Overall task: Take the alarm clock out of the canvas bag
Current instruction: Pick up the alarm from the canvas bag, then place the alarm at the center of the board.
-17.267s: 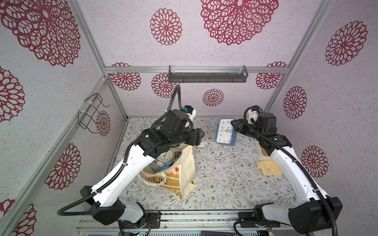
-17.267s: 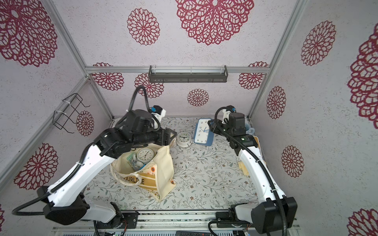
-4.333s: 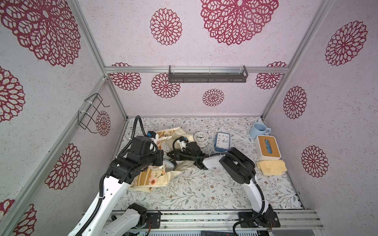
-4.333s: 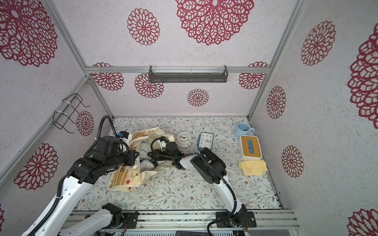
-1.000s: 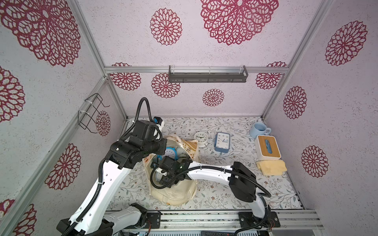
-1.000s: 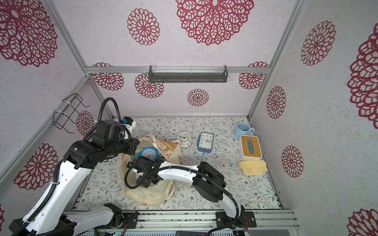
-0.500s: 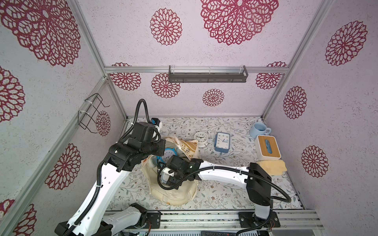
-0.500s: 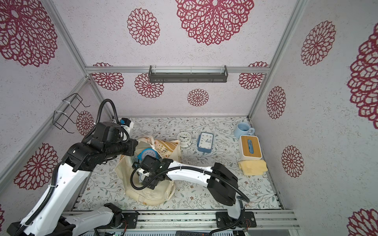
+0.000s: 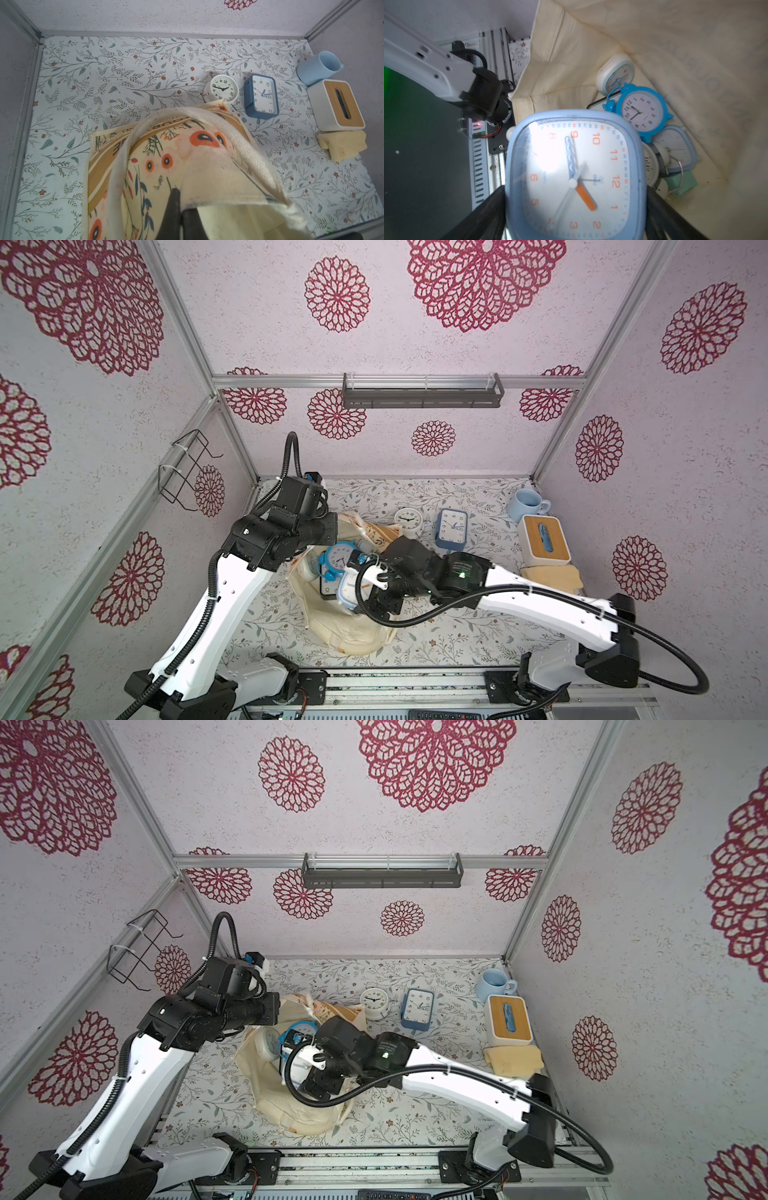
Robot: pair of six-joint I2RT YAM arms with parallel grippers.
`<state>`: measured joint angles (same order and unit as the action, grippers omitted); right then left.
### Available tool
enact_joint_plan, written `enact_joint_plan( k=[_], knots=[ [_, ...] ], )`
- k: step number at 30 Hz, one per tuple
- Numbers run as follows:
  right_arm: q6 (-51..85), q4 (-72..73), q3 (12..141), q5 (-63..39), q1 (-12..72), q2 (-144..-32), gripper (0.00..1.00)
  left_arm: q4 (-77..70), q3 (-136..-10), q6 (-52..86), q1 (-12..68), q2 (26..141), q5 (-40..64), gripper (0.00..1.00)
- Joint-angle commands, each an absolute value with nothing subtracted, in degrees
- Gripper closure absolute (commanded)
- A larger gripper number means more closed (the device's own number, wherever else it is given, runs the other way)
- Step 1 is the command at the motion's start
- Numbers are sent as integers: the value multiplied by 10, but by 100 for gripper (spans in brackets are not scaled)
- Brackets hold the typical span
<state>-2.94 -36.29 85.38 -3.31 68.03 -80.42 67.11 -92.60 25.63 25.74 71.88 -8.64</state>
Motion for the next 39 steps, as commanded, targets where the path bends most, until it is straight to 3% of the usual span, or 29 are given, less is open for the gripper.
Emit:
enact_joint_plan(
  k=[1, 10, 20, 31, 39],
  knots=[
    [5, -396, 871, 10, 642, -741, 37, 694, -957, 290, 246, 726, -121, 100],
    [77, -384, 714, 13, 421, -628, 37, 685, -978, 280, 245, 724, -103, 100],
    [263, -208, 543, 25, 171, -696, 36, 669, -956, 245, 247, 715, 15, 100],
    [257, -158, 614, 80, 99, -896, 36, 615, -875, 244, 259, 683, 83, 100],
    [240, -160, 658, 107, 67, -973, 33, 602, -869, 243, 260, 680, 88, 100]
  ],
)
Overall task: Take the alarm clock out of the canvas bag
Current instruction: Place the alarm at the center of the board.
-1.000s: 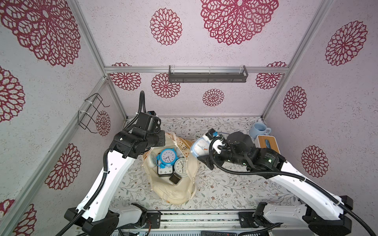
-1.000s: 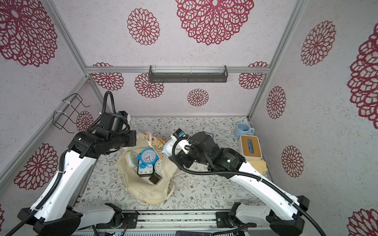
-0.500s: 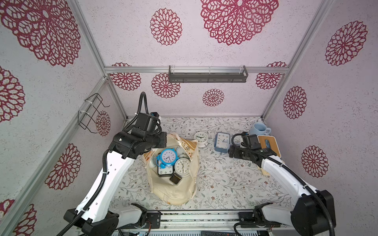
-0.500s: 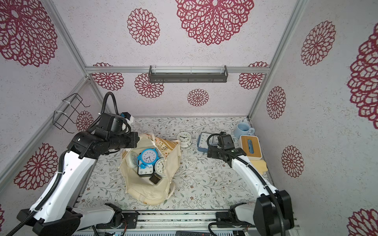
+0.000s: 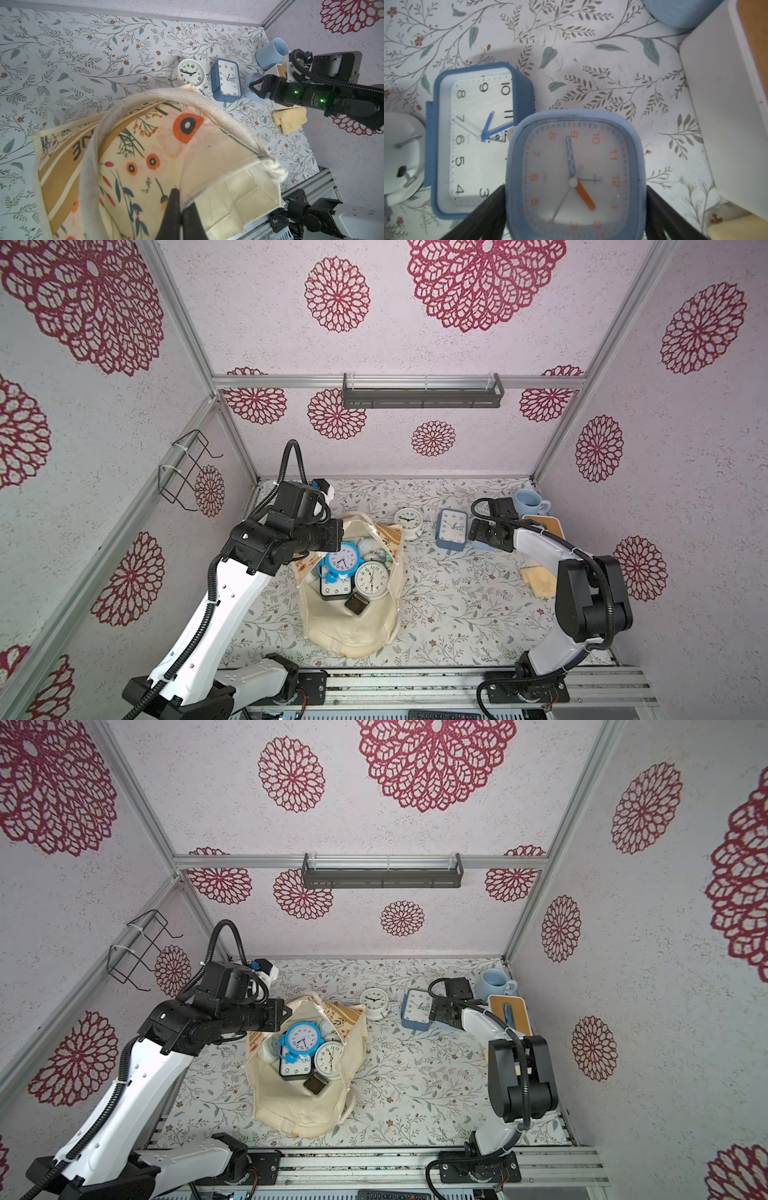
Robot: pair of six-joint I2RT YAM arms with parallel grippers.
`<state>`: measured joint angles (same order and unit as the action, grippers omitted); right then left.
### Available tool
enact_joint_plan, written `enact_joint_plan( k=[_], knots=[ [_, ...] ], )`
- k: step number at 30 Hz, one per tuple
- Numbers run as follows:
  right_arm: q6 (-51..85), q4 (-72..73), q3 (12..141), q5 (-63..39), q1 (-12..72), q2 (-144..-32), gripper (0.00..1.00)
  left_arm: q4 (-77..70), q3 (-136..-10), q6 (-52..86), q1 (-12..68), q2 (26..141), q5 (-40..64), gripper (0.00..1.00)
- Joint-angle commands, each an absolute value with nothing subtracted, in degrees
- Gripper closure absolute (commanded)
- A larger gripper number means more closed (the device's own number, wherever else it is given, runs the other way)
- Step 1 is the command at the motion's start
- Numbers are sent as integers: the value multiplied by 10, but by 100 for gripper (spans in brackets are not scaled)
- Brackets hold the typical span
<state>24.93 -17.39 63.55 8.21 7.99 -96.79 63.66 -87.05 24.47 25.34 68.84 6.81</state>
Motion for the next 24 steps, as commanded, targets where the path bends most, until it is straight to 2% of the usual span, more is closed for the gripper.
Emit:
enact_joint_plan(
  k=[1, 16, 24],
  knots=[
    [238, -163, 664, 106, 64, -983, 32, 602, -870, 244, 260, 681, 90, 100],
    [226, -225, 826, 74, 49, -1145, 26, 611, -878, 256, 277, 691, 81, 100],
    [224, -213, 823, 1, 56, -1159, 25, 611, -877, 264, 285, 693, 71, 100]
  ],
)
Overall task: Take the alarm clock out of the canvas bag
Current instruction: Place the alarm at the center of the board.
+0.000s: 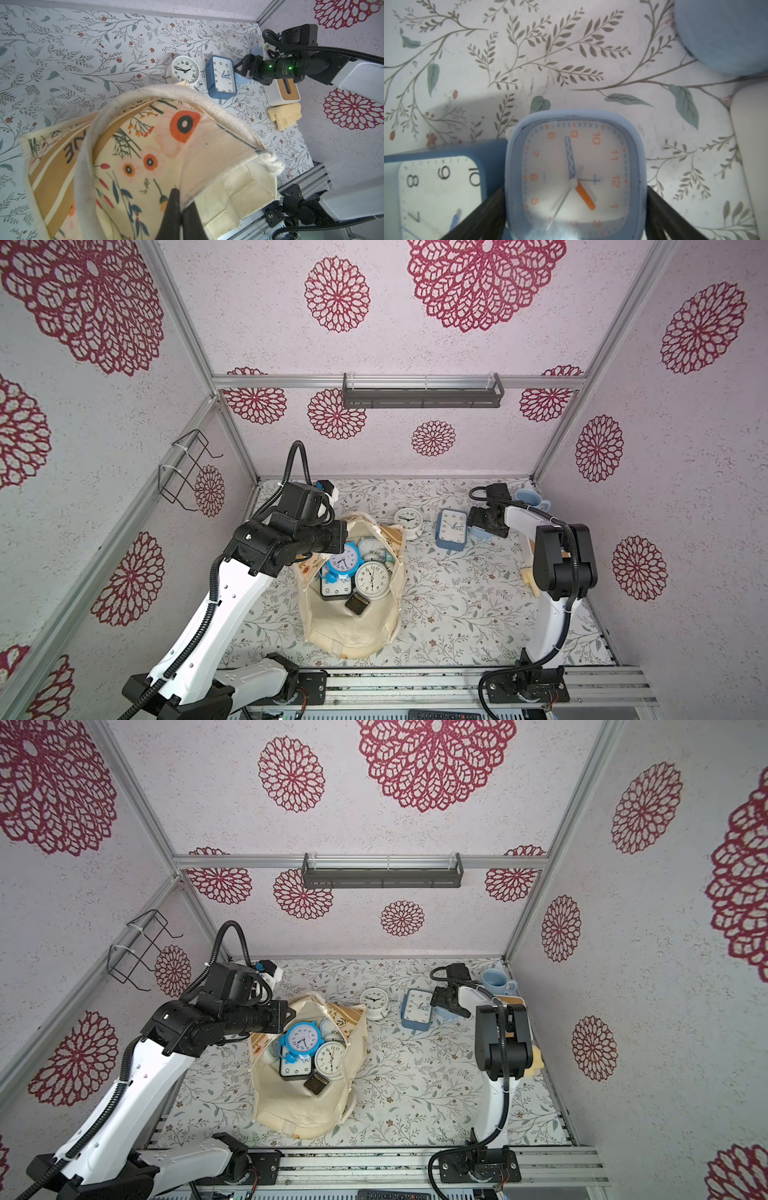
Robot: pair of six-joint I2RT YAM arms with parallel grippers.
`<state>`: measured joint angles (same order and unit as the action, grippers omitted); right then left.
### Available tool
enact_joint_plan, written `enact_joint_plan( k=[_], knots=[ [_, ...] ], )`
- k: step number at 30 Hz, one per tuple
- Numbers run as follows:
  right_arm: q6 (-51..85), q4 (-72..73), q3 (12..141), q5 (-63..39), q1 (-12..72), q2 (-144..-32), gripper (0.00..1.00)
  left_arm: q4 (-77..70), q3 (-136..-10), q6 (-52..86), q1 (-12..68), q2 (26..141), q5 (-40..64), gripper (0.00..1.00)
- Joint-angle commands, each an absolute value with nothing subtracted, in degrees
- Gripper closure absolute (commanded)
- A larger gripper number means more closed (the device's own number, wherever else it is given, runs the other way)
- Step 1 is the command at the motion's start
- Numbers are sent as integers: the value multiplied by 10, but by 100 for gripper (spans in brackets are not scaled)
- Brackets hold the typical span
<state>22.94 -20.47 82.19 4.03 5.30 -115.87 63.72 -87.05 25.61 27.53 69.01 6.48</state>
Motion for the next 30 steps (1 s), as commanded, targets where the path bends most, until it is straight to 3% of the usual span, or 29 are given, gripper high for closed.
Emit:
enact_joint_plan(
  k=[1, 8, 14, 18, 26, 30],
  knots=[
    [221, -211, 821, -7, 58, -1159, 25, 612, -878, 263, 285, 693, 68, 100],
    [206, -278, 859, 46, 66, -1155, 11, 624, -876, 264, 287, 691, 60, 100],
    [221, -272, 834, 65, 73, -1041, 1, 629, -865, 280, 289, 683, 53, 100],
    [205, -256, 809, 86, 103, -958, 1, 627, -854, 296, 290, 678, 53, 100],
    [190, -270, 782, 108, 116, -934, 2, 628, -856, 306, 293, 665, 50, 100],
    [173, -235, 763, 33, 136, -874, 6, 634, -858, 309, 293, 659, 48, 100]
  ],
)
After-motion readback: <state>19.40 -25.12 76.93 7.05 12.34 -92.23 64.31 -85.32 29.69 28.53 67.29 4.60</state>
